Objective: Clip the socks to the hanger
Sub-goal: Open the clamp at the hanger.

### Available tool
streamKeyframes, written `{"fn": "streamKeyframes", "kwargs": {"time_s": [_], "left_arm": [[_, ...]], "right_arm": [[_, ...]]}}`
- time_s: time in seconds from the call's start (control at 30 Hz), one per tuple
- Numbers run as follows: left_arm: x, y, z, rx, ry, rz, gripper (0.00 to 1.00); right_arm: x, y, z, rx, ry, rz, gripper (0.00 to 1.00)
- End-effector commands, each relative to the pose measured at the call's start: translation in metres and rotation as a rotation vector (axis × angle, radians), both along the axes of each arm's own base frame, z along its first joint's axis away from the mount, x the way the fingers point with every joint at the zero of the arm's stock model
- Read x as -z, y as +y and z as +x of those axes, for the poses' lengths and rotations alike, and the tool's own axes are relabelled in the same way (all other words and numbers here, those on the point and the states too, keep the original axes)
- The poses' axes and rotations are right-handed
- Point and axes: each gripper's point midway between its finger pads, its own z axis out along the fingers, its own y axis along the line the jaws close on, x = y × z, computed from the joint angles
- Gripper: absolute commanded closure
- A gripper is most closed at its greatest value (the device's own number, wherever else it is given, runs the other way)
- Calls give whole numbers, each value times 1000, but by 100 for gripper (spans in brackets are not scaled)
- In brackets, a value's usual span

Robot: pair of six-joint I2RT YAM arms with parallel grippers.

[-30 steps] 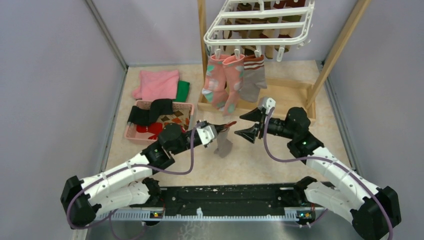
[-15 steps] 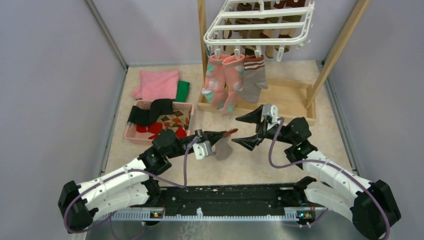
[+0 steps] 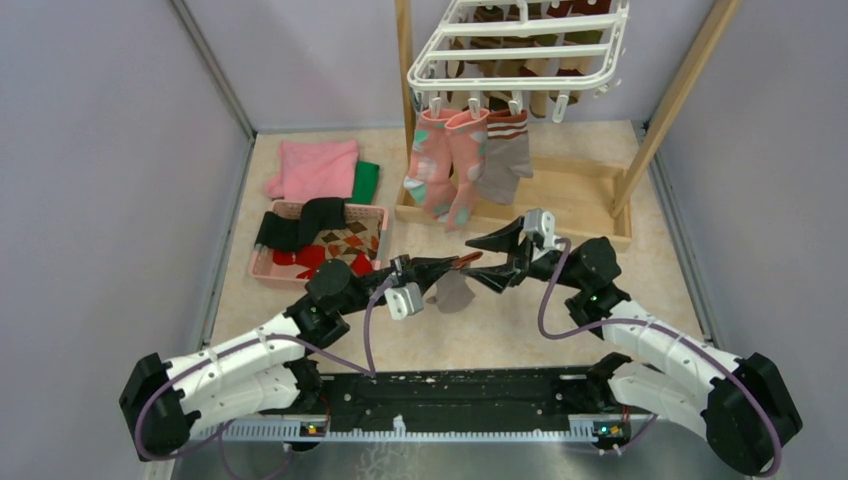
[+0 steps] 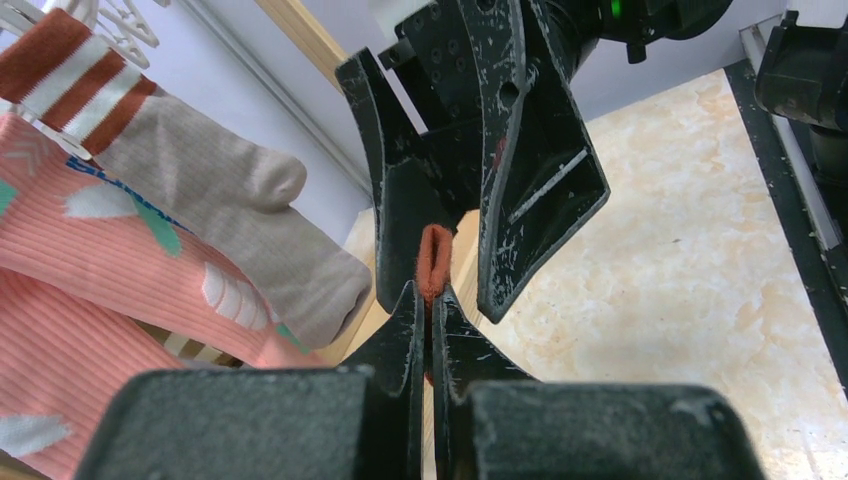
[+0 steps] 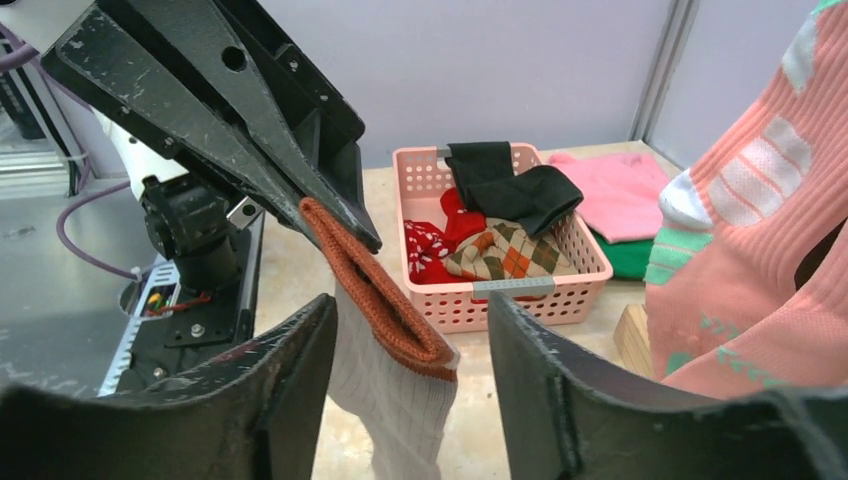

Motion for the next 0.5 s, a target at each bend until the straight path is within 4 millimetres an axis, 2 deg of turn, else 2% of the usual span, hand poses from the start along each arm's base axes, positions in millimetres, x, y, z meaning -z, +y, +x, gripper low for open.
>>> {"fn": "streamKeyframes", "kwargs": {"time_s": [0.0, 0.17, 0.27, 0.47], "left_arm": [[-17, -2, -5, 25, -54, -65, 100], [-18, -1, -1, 0, -51, -74, 100], [-17, 0, 4, -24, -46, -78, 100], [-15, -1, 13, -65, -29, -86, 100]], "right_arm": [[-11, 3, 2, 7, -16, 15, 48], [-14, 2, 3, 18, -4, 26, 58], [-17, 1, 3, 24, -2, 37, 68], [-21, 1, 2, 26, 12, 52, 69]]}}
